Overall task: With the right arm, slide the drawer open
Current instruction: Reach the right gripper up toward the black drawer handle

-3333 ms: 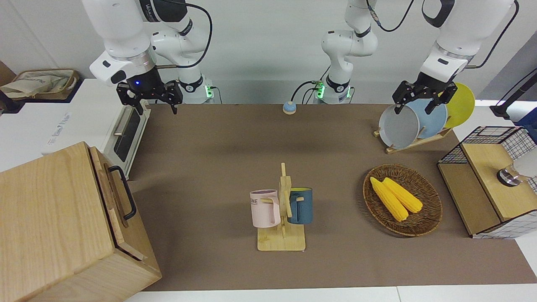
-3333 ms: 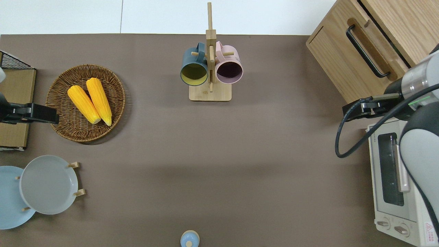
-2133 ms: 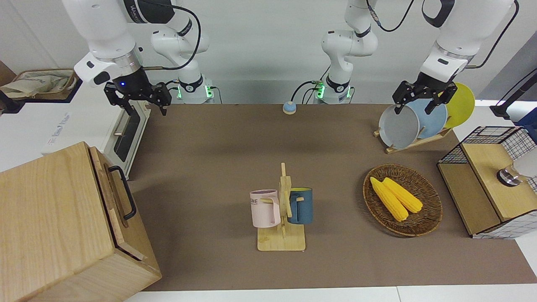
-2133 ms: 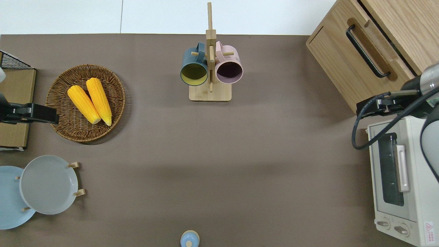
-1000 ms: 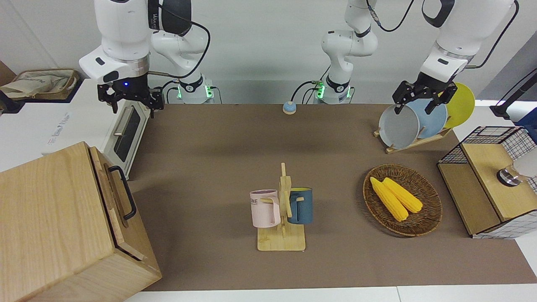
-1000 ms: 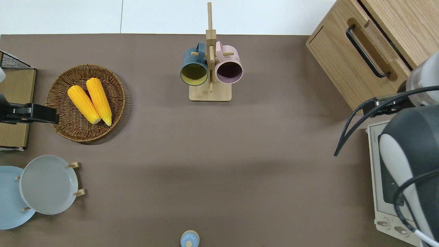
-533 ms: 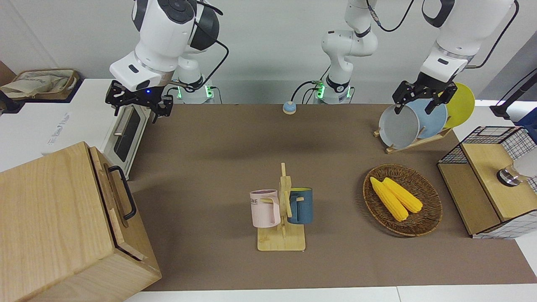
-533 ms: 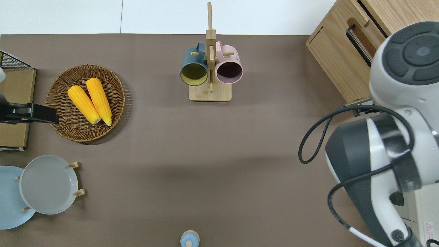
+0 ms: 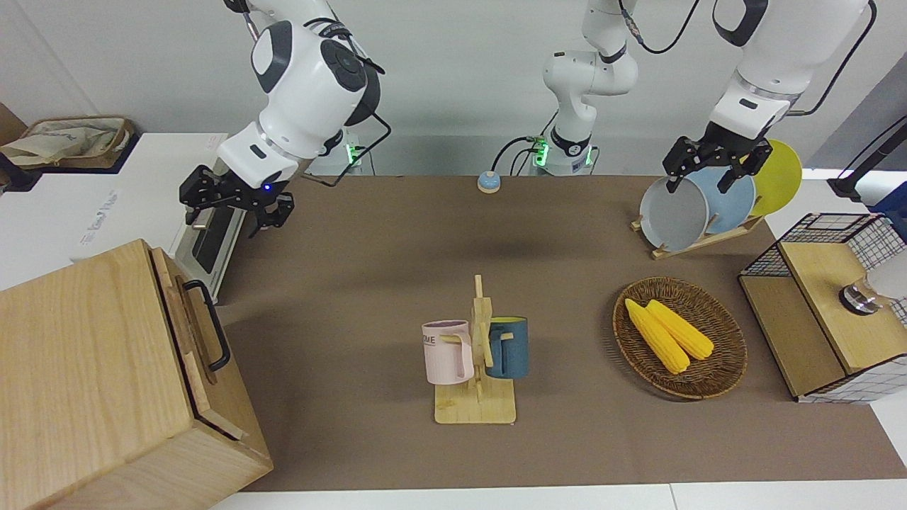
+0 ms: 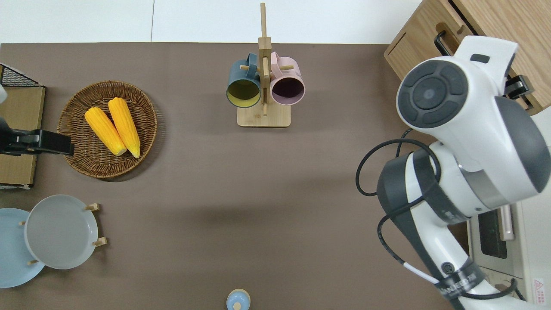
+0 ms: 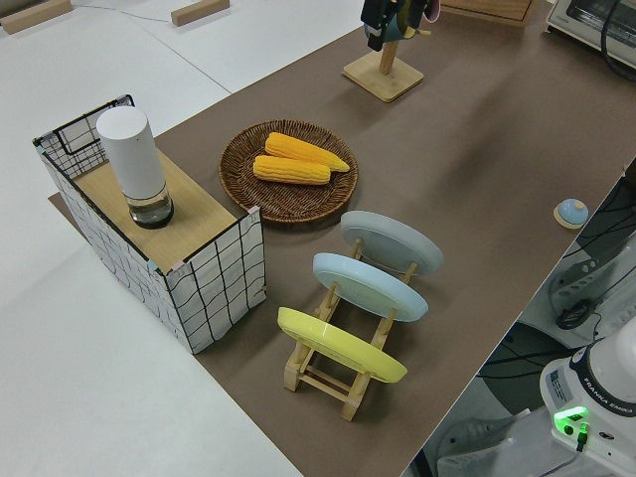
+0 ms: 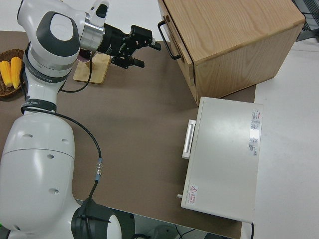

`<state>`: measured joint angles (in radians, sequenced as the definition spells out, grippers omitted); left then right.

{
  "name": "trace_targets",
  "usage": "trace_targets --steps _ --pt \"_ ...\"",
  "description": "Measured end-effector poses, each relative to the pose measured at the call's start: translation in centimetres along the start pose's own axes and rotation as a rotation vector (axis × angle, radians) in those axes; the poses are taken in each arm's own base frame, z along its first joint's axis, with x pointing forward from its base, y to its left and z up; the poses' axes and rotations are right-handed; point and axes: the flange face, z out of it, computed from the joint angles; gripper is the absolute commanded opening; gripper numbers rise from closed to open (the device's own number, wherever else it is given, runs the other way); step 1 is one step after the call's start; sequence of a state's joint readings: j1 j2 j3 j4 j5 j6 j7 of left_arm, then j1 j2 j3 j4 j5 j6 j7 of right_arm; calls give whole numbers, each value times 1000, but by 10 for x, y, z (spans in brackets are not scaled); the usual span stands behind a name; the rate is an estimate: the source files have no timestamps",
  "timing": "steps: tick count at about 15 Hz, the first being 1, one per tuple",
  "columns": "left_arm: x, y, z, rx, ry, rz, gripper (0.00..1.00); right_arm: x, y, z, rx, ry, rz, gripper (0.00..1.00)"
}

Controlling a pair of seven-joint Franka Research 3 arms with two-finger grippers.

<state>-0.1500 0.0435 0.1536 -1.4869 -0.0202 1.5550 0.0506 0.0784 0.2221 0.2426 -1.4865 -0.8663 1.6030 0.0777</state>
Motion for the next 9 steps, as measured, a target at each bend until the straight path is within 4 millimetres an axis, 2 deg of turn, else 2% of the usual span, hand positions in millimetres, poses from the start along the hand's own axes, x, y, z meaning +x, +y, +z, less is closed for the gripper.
trace_targets --steps 5,9 --pt "0 0 0 0 0 0 995 26 -40 4 -181 75 -72 987" --pt "0 0 0 0 0 0 995 41 -56 13 -312 135 -129 987"
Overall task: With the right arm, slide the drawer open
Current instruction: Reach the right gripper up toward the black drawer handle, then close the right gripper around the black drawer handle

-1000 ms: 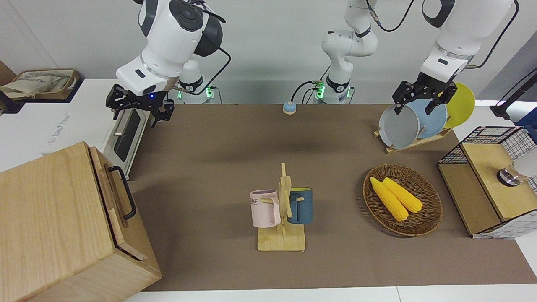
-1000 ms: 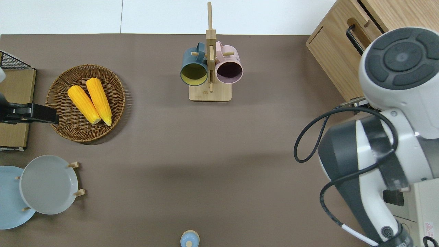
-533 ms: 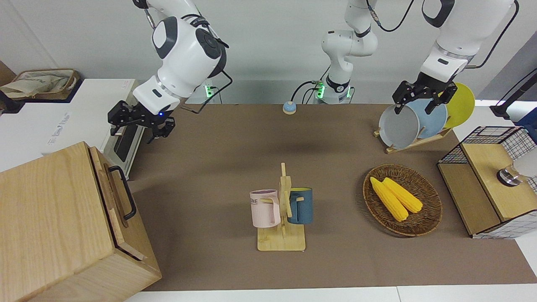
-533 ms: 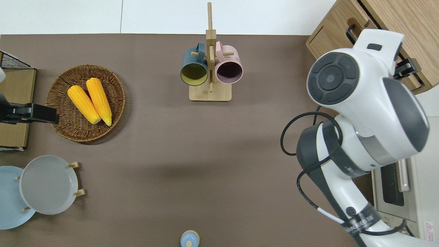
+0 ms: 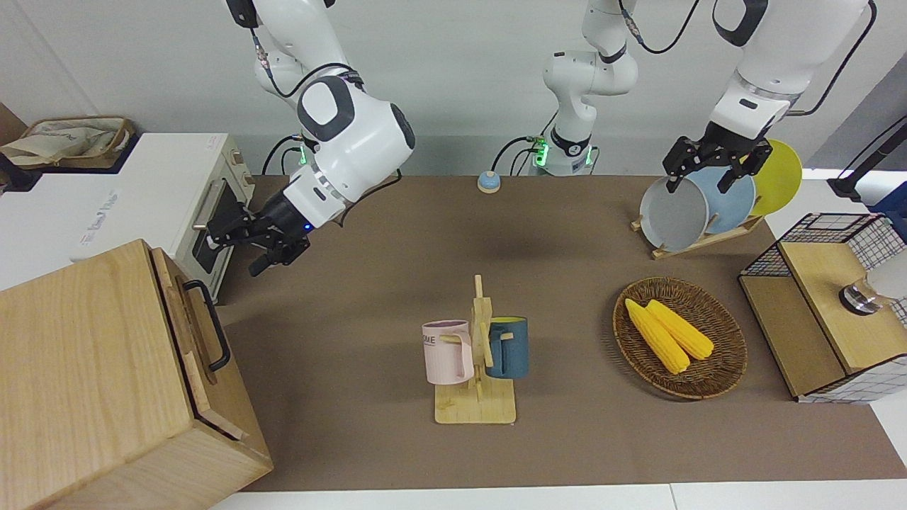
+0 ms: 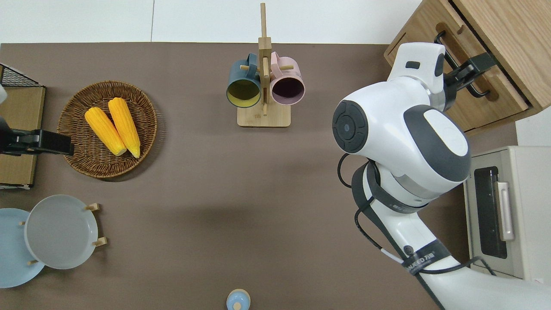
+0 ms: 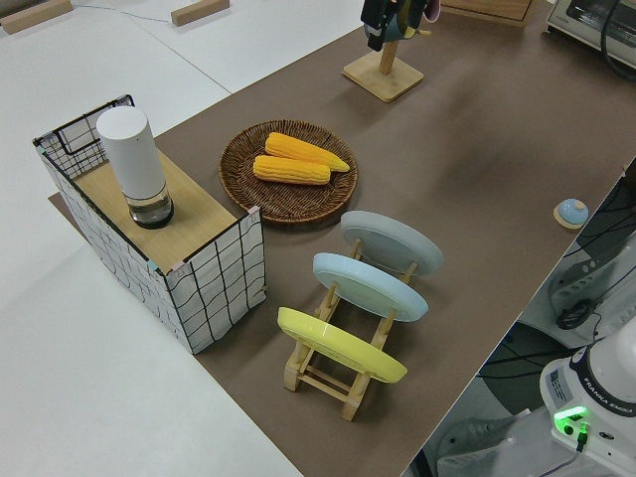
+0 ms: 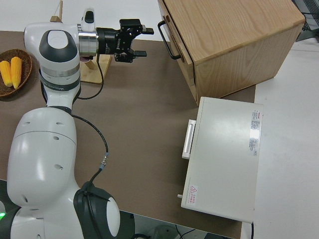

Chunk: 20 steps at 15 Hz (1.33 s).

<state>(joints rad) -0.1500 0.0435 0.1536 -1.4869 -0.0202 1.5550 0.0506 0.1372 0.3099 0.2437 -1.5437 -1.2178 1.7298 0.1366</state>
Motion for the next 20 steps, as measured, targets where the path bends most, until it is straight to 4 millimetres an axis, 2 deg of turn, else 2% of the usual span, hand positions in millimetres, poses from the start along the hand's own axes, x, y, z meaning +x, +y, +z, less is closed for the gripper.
trace_targets --steps 5,11,20 --pt "0 0 0 0 0 0 995 16 -28 16 -126 28 -18 985" --pt "0 0 0 0 0 0 998 26 -63 38 -237 48 -23 983" --pt "0 0 0 0 0 0 995 27 -84 67 -373 80 -8 983"
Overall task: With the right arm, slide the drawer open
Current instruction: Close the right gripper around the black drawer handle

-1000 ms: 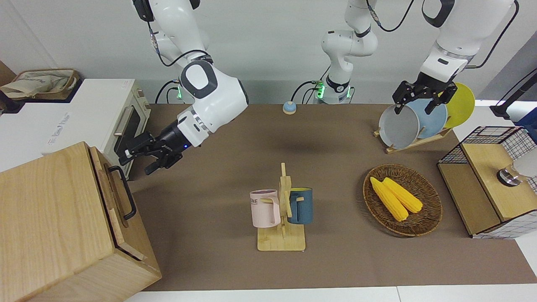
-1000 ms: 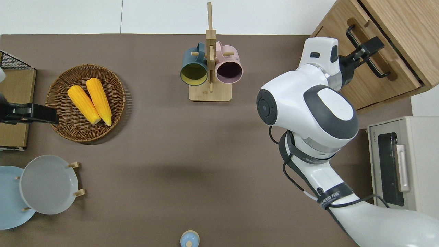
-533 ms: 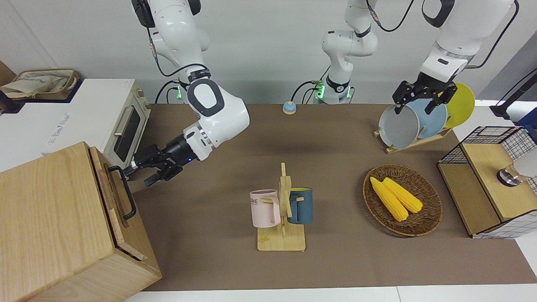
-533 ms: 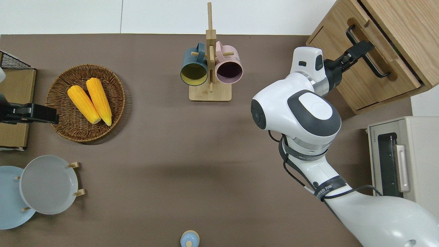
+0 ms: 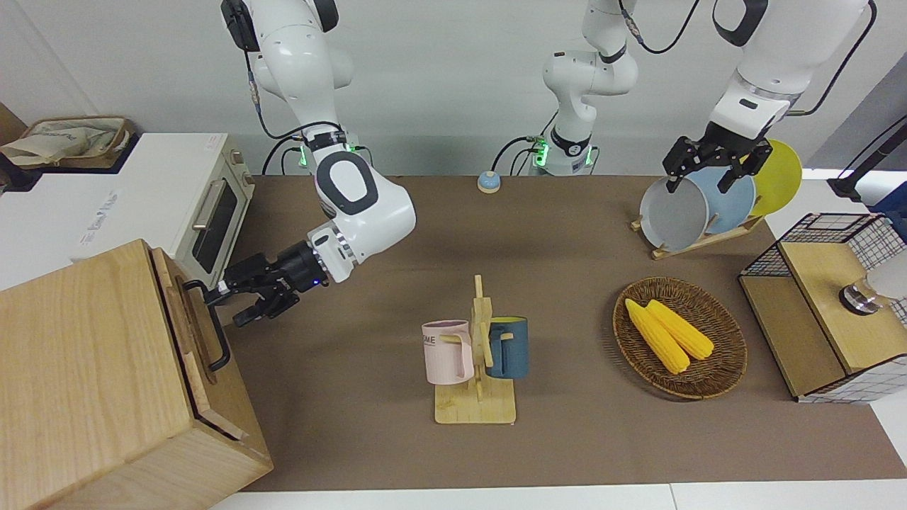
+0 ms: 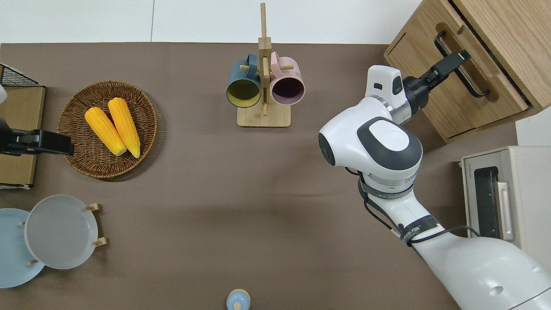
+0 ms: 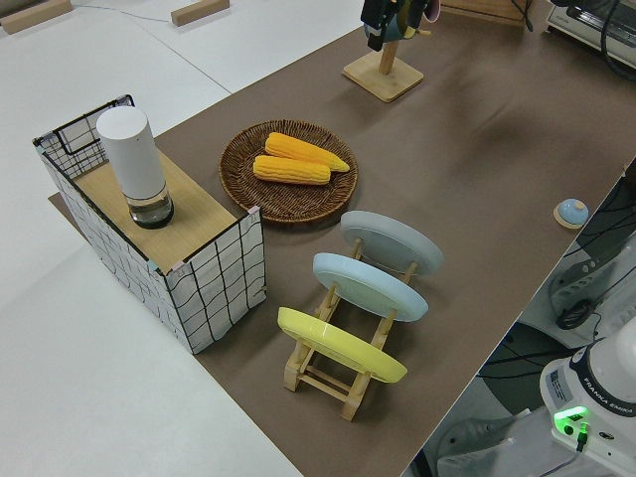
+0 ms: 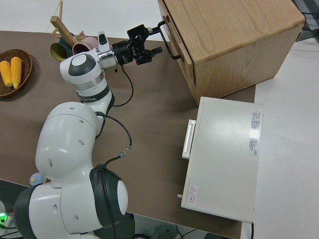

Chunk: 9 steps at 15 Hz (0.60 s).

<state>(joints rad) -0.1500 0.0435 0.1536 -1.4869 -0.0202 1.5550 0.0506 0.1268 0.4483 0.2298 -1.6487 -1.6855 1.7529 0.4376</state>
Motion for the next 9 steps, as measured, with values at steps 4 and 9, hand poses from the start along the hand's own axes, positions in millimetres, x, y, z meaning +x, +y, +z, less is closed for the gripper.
trace_targets --steps 4,9 --pt "0 0 0 0 0 0 998 0 -9 12 -44 8 4 983" --pt "0 0 0 0 0 0 995 -1 -14 14 -47 9 3 723"
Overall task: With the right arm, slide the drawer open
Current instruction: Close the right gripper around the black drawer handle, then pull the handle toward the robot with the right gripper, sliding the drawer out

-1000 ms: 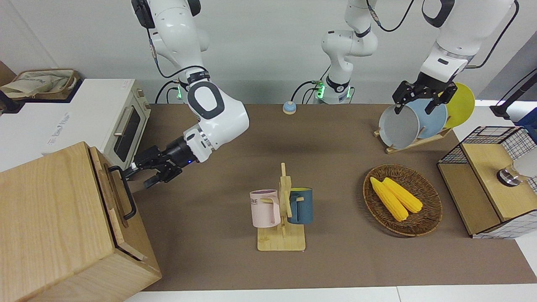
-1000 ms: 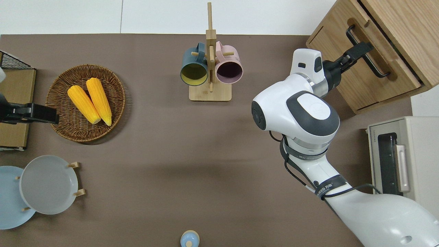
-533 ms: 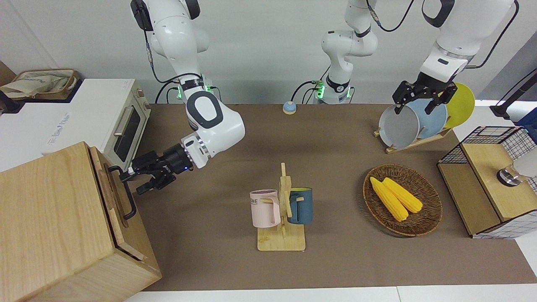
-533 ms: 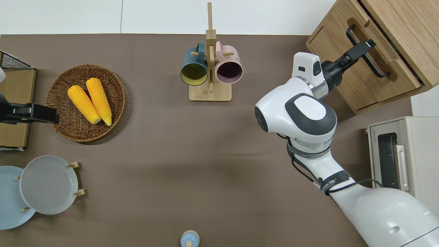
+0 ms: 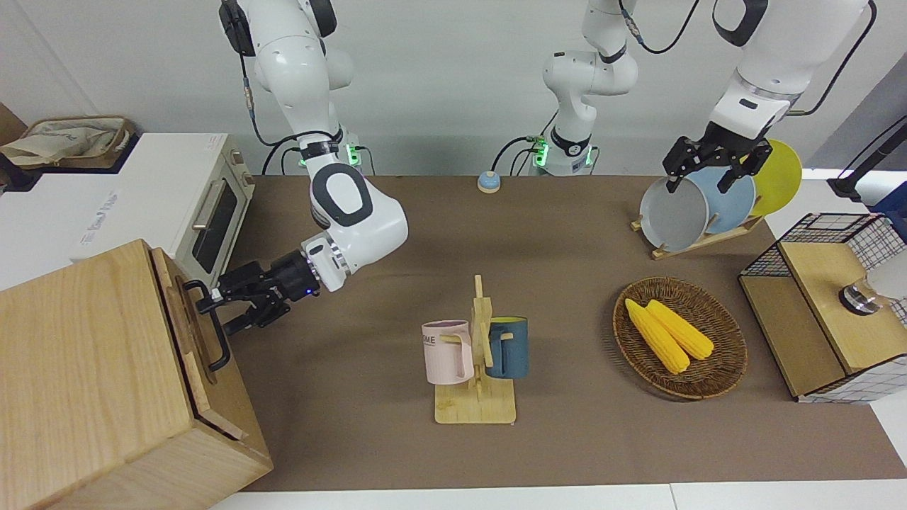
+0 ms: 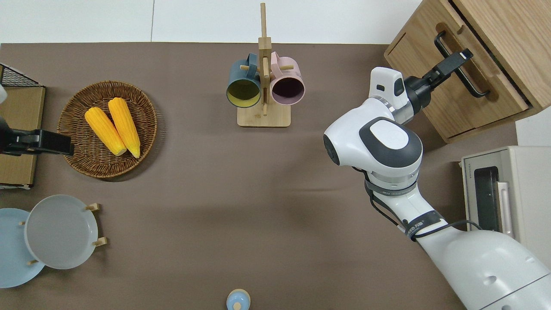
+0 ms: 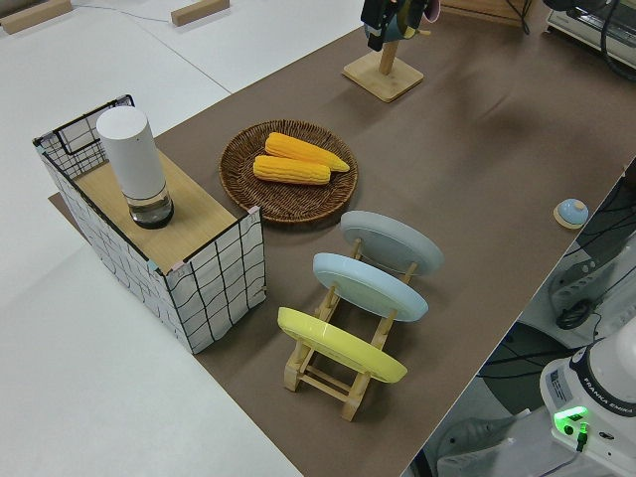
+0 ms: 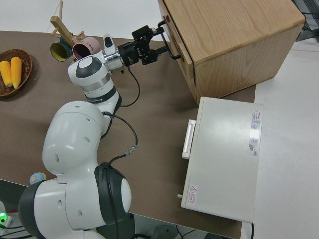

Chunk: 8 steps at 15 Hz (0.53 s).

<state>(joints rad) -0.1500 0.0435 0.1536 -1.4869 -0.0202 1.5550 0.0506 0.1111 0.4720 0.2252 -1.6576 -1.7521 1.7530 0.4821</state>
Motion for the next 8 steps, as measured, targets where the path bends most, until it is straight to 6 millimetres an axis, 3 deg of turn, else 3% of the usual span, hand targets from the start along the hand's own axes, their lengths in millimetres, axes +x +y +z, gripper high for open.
trace_targets --steps 2,4,6,8 --pt "0 0 0 0 0 0 995 0 0 0 0 0 -1 451" --pt "0 0 0 0 0 0 998 0 0 0 0 0 -1 260" --pt "0 0 0 0 0 0 998 0 -1 0 0 0 -1 149" --pt "0 0 0 0 0 0 995 0 -1 0 0 0 -2 113"
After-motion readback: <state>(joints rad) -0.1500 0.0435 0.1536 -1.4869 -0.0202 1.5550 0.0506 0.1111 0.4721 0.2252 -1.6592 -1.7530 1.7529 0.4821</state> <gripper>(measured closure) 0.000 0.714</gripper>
